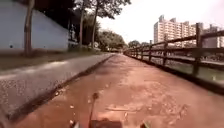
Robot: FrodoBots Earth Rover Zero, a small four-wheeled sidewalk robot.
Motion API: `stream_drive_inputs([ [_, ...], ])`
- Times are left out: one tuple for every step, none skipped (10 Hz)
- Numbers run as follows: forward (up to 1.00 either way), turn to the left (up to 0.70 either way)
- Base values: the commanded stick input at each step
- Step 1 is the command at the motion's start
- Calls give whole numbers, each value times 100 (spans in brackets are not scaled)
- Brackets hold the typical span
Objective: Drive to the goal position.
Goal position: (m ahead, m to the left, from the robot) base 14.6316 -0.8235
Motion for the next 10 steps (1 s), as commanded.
stream_drive_inputs([
  [70,0],
  [70,0],
  [70,0],
  [70,-19],
  [70,-35],
  [70,-34],
  [70,-20],
  [70,-7],
  [70,0],
  [70,0],
])
